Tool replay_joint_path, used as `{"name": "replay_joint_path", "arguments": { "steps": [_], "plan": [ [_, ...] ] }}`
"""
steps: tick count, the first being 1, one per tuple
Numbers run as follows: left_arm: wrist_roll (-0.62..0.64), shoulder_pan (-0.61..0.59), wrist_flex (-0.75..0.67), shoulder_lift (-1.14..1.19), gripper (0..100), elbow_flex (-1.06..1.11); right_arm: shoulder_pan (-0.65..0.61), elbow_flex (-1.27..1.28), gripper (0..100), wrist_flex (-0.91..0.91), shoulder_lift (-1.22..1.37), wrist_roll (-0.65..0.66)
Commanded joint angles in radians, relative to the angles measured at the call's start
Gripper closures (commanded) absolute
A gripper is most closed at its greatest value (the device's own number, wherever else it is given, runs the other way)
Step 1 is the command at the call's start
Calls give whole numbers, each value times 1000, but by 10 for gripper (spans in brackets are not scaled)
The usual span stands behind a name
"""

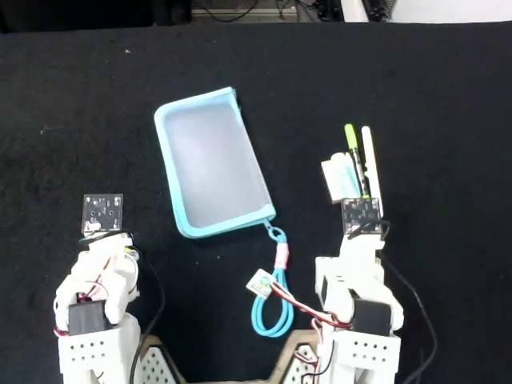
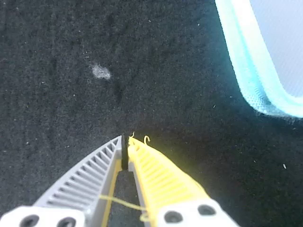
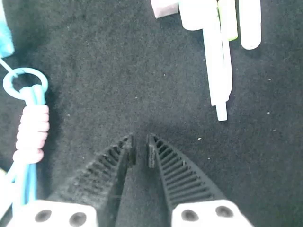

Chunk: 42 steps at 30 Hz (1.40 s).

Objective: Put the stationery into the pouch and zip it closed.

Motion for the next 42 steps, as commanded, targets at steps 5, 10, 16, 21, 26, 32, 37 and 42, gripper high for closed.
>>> {"name": "replay_joint_path", "arguments": {
  "steps": [5,10,16,21,26,32,37,42],
  "plan": [
    [9,2,6,-11,970,21,18,-8,945,6,-96,-5],
    [9,2,6,-11,970,21,18,-8,945,6,-96,-5],
    [9,2,6,-11,970,21,18,-8,945,6,-96,-5],
    [9,2,6,-11,970,21,18,-8,945,6,-96,-5],
    [9,2,6,-11,970,21,12,-8,945,5,-96,-9],
    [11,8,6,-11,970,21,18,-8,945,5,-96,-9],
    [11,8,6,-9,970,21,12,-8,944,5,-96,-11],
    [11,8,20,-8,970,21,-104,-8,943,5,-97,-11]
  ]
}}
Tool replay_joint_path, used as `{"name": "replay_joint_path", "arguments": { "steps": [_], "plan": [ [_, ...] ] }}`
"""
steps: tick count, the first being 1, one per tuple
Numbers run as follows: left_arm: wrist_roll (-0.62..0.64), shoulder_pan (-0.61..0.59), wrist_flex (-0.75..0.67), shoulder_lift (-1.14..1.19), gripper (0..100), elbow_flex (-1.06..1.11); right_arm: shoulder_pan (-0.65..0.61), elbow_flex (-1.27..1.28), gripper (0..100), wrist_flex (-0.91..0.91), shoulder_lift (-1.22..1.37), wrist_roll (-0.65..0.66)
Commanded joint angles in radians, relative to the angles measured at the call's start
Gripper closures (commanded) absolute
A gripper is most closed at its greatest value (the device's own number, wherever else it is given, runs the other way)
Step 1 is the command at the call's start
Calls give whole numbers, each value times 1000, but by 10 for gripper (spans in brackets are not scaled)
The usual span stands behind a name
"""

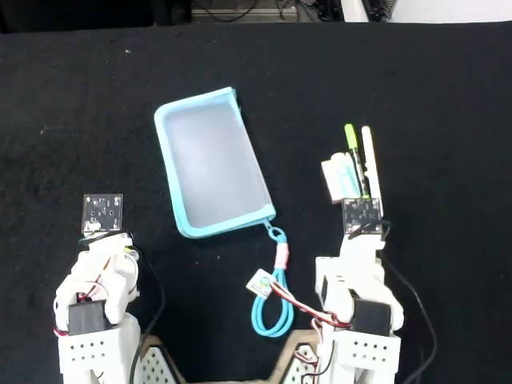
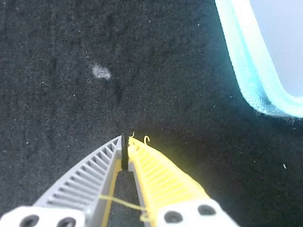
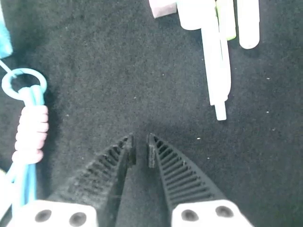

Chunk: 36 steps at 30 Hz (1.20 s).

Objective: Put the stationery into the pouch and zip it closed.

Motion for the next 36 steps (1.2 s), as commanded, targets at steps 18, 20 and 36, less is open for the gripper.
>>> {"name": "replay_joint_path", "arguments": {
  "steps": [18,20,36],
  "plan": [
    [-256,105,-462,-11,970,18,-531,-8,943,3,-97,-3],
    [-241,99,-545,-12,970,4,-562,-8,942,-37,-99,-2],
    [230,10,-408,-11,823,-140,-397,-166,766,-264,-90,95]
  ]
}}
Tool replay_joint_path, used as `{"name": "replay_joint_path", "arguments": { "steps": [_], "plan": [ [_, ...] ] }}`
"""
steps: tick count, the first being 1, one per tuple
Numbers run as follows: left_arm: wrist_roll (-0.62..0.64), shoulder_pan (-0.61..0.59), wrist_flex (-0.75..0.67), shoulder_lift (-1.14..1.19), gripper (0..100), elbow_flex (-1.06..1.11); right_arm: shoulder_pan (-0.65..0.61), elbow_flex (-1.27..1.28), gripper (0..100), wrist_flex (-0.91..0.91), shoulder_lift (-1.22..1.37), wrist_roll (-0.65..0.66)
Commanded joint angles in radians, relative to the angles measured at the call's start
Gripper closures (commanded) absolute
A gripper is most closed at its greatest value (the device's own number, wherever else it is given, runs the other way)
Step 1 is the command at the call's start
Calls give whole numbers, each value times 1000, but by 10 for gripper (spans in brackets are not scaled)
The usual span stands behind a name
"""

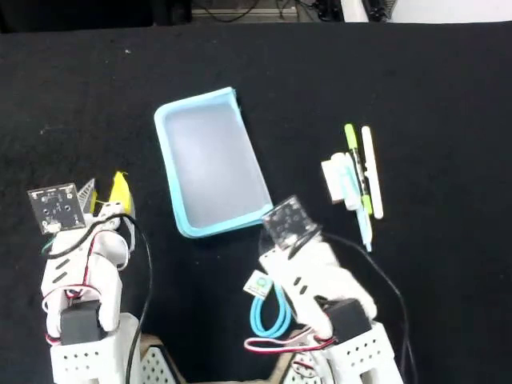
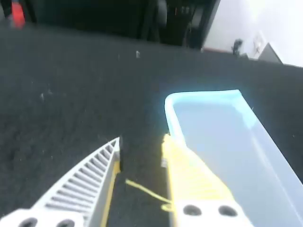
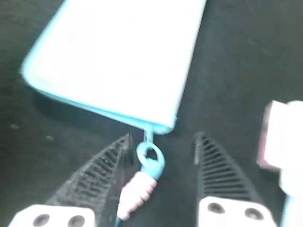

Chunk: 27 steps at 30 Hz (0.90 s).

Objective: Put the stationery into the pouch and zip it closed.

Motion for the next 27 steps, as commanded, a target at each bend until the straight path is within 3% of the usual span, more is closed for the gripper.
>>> {"name": "replay_joint_path", "arguments": {
  "steps": [1,8,13,16,21,27],
  "plan": [
    [-28,-7,5,-3,823,38,109,-173,766,75,-90,-5],
    [-31,-7,-41,-5,838,137,127,-437,766,236,2,-5],
    [-31,-7,-46,-5,866,140,126,-568,765,232,346,-14],
    [-37,-7,-44,-5,865,142,126,-591,763,222,582,-89],
    [-38,-7,-46,-5,845,147,118,-558,762,55,875,-172],
    [-38,-8,-46,-5,845,147,8,-507,761,-138,1118,-222]
  ]
}}
